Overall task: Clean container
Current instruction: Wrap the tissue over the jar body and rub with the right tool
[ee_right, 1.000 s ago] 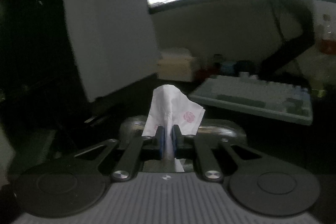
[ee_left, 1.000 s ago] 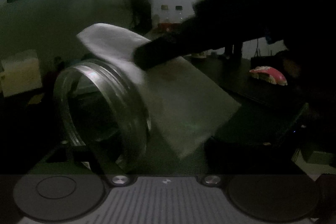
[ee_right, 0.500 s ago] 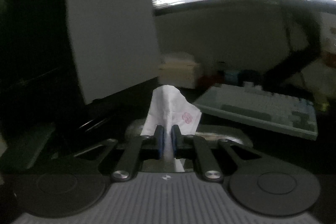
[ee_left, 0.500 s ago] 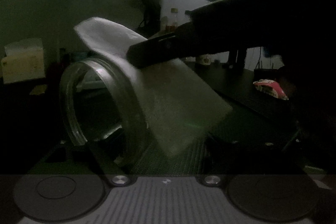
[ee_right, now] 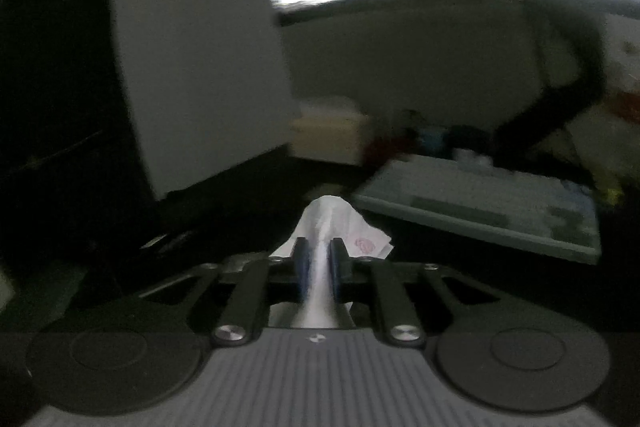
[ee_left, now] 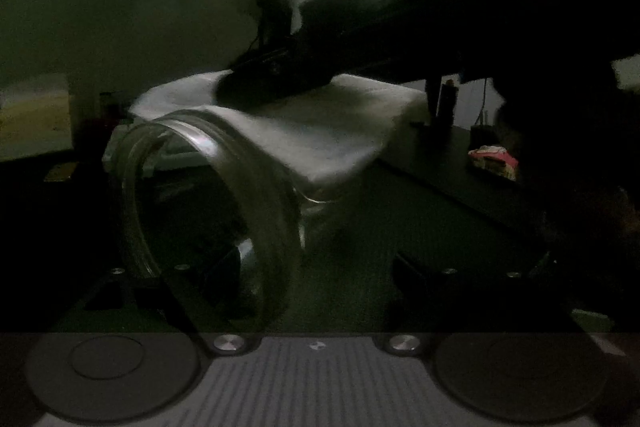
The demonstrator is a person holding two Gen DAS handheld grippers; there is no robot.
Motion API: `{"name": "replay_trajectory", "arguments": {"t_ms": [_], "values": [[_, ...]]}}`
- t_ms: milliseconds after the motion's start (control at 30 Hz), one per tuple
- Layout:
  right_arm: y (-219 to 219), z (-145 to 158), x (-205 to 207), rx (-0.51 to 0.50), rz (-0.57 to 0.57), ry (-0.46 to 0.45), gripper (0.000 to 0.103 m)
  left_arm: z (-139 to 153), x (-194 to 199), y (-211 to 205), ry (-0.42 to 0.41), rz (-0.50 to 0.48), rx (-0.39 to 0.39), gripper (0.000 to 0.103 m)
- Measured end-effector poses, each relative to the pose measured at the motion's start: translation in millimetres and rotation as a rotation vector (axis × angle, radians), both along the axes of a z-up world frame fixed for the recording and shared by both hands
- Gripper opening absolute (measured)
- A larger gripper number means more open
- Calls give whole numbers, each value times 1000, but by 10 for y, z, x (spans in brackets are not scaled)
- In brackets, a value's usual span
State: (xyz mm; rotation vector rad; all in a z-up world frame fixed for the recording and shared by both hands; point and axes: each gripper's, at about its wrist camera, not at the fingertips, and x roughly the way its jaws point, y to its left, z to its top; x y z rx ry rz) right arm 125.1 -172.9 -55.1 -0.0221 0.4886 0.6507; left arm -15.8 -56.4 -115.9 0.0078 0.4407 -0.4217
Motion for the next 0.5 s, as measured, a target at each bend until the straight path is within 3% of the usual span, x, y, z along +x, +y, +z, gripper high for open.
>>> {"name": "replay_trajectory", "arguments": {"t_ms": [67, 100, 233, 300, 400, 500], "values": [[-38, -32, 101, -58, -127, -16, 15, 6, -17, -15, 0, 1, 3, 82], [-26, -49, 80, -70, -131, -34, 12, 7, -20, -18, -1, -1, 5, 82], [103, -79, -281, -68, 15, -138, 9, 27, -63, -47, -1, -10, 2, 82], [119, -35, -383, 8, 138, -94, 9, 32, -49, -51, 1, -18, -4, 82], [63, 5, -331, 85, 206, -2, 9, 44, -100, -108, 3, -21, 7, 82], [5, -3, -195, 11, 78, -24, 9, 61, -172, -136, 6, -24, 6, 82]]}}
